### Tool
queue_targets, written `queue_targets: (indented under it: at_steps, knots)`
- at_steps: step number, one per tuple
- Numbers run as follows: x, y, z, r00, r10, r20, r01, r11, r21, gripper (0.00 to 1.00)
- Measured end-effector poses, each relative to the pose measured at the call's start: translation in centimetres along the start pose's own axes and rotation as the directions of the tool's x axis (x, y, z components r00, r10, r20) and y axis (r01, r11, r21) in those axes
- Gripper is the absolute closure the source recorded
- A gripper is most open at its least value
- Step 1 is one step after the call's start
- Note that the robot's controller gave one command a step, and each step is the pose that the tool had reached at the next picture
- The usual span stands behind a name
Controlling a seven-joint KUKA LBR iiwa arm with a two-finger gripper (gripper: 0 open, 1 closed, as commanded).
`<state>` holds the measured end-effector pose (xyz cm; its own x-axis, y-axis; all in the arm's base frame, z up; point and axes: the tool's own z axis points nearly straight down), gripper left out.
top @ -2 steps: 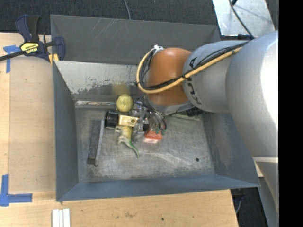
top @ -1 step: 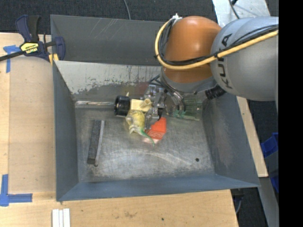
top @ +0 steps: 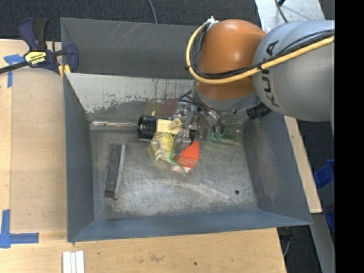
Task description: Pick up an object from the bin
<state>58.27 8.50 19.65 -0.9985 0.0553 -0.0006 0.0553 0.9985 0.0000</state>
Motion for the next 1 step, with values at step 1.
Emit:
queue_targets:
  at_steps: [1]
  knots:
    - [0.85,-0.84,-2.82,0.997,-0.074,-0.006,0.074,0.997,0.001,1.0]
